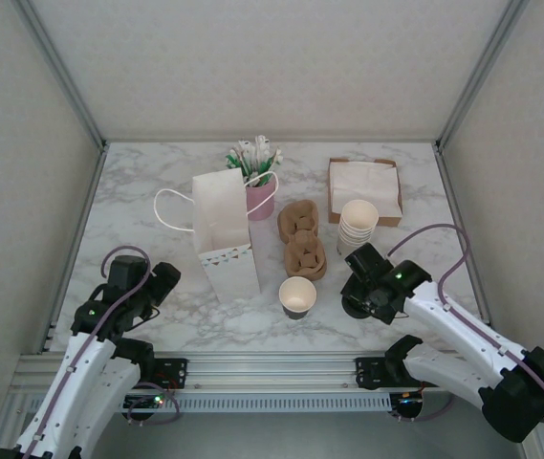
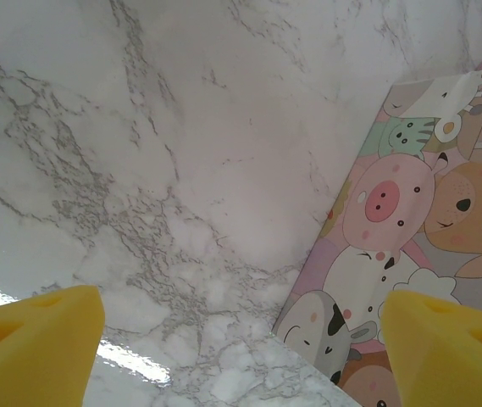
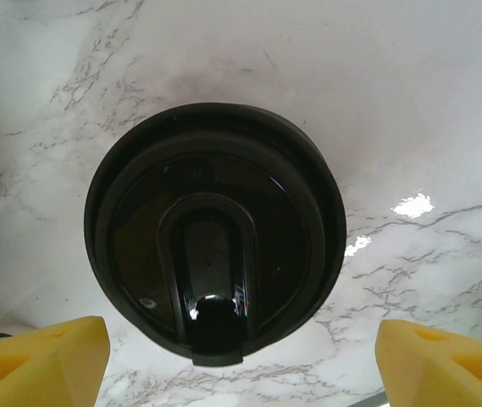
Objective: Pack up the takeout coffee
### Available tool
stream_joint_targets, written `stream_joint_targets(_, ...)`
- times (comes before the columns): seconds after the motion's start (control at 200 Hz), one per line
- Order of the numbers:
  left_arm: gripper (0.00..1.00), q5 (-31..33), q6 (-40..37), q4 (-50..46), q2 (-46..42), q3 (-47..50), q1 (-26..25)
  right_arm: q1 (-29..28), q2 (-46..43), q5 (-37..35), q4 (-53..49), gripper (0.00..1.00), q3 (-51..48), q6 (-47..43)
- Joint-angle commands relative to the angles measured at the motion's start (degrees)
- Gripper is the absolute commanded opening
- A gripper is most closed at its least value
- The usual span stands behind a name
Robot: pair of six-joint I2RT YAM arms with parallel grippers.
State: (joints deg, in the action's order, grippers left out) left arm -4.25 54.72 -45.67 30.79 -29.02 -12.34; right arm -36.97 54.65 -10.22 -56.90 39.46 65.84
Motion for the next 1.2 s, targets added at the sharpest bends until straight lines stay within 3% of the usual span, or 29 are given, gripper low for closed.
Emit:
stream_joint_targets(0.0,0.85,-0.32,0.56,-0.45,-0.6,0.57,-0.58,0.91,-0.92,0.96,2.24,0.84,-1.52,0.35)
stream_joint_targets(1.196,0.85,0.62,0.69,-0.91,-0.64,0.36,-0.61,2.21,4.36,-3.11,6.5,0.84,-0.53,-5.2)
